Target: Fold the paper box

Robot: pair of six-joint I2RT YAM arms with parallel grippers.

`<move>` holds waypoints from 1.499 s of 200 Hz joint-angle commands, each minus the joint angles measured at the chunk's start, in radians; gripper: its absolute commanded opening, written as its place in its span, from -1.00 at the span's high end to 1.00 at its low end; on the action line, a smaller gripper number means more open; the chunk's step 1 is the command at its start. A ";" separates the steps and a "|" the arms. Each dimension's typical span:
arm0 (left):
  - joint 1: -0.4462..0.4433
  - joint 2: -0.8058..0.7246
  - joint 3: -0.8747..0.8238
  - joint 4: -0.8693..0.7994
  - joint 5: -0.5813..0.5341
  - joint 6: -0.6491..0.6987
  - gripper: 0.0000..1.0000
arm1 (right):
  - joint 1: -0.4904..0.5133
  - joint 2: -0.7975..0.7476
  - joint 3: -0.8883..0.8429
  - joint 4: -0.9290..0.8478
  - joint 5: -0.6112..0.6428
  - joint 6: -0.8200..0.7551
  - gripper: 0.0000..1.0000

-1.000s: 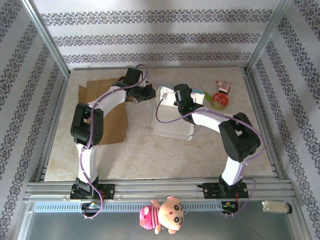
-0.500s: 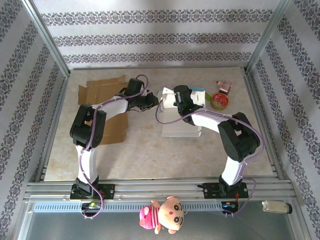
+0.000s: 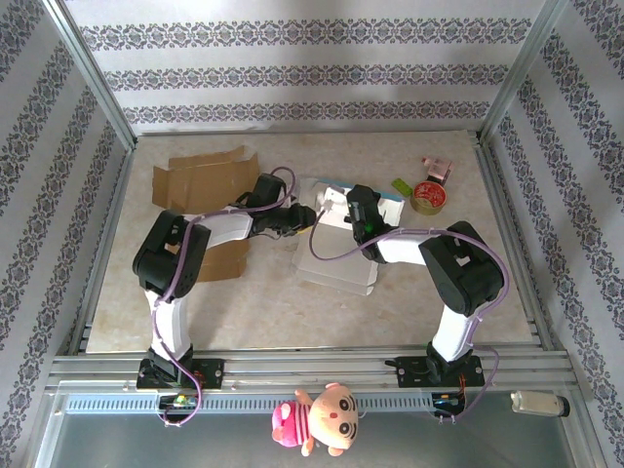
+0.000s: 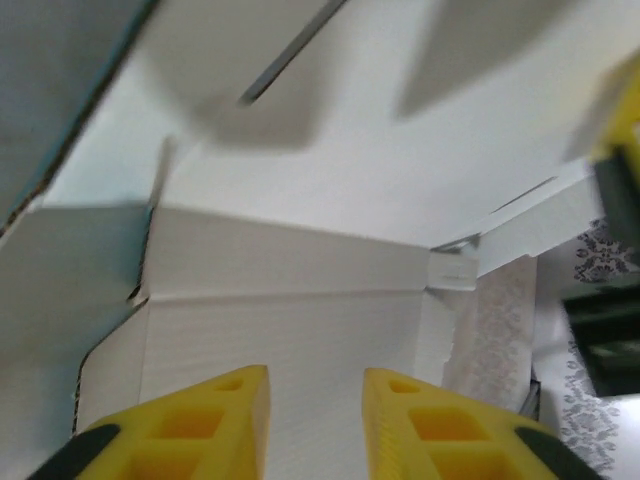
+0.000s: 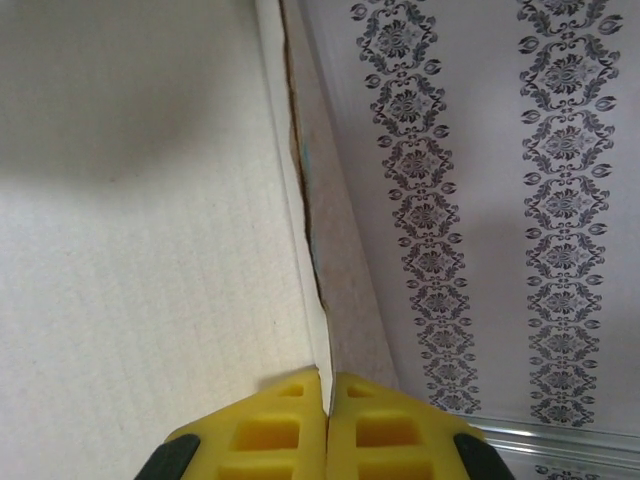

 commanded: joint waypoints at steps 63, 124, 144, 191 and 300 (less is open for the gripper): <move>0.089 -0.249 0.163 -0.518 -0.421 0.917 0.22 | 0.014 -0.066 -0.045 0.055 -0.086 -0.036 1.00; 0.207 0.065 0.448 -0.681 -0.145 1.059 0.27 | 0.018 -0.111 -0.037 0.006 -0.160 -0.040 1.00; 0.207 0.112 0.487 -0.683 0.029 1.098 0.28 | 0.019 -0.130 -0.041 -0.005 -0.191 -0.034 1.00; 0.192 0.153 0.491 -0.687 0.256 1.124 0.35 | 0.024 -0.142 -0.024 -0.037 -0.206 -0.039 1.00; 0.150 0.189 0.517 -0.729 0.305 1.139 0.24 | 0.028 -0.120 0.000 -0.049 -0.191 -0.039 1.00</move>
